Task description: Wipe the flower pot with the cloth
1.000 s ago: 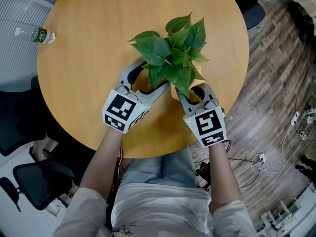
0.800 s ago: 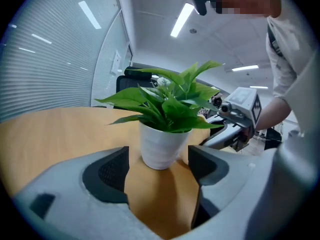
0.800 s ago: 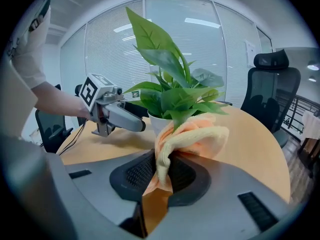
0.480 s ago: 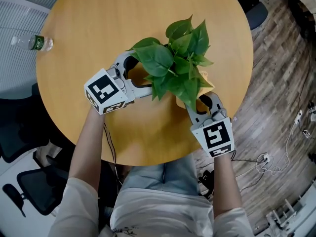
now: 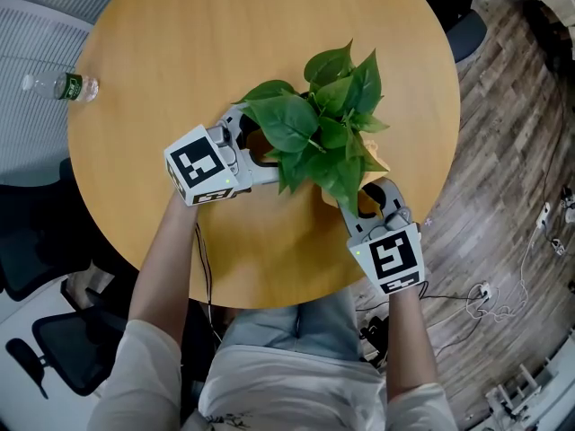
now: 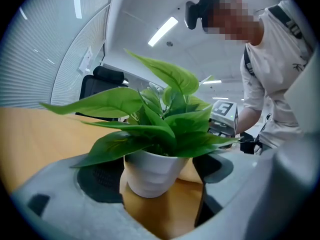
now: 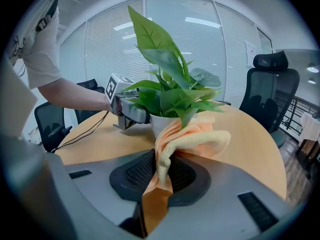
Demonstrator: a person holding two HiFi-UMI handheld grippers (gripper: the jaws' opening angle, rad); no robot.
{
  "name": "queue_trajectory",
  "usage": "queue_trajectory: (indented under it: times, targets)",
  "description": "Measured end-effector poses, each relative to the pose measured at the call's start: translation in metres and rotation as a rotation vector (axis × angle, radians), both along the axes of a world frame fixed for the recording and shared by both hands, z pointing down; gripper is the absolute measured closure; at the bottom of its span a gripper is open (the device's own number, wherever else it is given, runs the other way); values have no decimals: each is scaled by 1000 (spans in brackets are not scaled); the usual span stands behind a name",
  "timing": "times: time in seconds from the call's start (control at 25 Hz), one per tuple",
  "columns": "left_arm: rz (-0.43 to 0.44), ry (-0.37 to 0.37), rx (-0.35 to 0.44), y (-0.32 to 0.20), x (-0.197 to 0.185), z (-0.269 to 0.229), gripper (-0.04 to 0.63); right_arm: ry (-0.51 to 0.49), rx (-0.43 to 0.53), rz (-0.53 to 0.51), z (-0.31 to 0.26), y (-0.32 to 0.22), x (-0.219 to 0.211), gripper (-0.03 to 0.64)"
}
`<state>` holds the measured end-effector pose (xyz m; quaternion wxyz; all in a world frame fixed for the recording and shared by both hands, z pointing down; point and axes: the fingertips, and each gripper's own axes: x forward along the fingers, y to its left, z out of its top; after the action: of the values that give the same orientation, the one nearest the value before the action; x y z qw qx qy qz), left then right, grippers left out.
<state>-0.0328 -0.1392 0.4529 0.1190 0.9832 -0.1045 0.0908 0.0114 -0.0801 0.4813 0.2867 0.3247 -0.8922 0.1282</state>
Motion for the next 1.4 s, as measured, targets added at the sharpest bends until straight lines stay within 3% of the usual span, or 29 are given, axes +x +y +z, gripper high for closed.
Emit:
queue_trajectory:
  times: [0.2,0.48,0.72,1.0,1.4]
  targets:
    - [-73,-15,1,1,1,1,155,15,0,22,-1,-5,9,554]
    - [-318,-56,-13,8,3,-1,156,74,31,57,-2,-27,35,554]
    - [-495,-114,10,19,1,-1,156,146,86,24,-5,-46,39,554]
    - [-589,-91,-69,31,7,2,156,136,128,-32,-11,-43,23,554]
    - [-659,-90,-90,29,6,4,156,137,129,-32,-10,-37,19,554]
